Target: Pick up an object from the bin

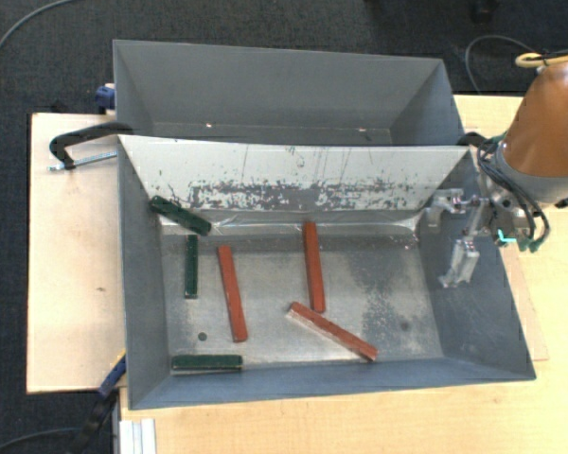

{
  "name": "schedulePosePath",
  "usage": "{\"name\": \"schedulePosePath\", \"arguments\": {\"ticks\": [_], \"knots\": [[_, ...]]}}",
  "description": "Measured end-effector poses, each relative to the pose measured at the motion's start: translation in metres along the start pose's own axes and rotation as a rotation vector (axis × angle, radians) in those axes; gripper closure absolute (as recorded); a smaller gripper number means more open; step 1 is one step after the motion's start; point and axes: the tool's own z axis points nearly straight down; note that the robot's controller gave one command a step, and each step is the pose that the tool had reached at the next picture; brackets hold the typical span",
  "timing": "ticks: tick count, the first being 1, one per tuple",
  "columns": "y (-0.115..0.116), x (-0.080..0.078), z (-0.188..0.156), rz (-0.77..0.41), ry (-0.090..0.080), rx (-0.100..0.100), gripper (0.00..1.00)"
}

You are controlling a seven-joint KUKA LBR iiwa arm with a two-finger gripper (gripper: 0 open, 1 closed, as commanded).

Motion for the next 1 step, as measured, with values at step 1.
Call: {"name": "schedulePosePath", "arguments": {"ticks": [1], "knots": [[0.0864, 0.0733, 0.1029, -0.207, 0.003, -0.003, 0.0]]}}
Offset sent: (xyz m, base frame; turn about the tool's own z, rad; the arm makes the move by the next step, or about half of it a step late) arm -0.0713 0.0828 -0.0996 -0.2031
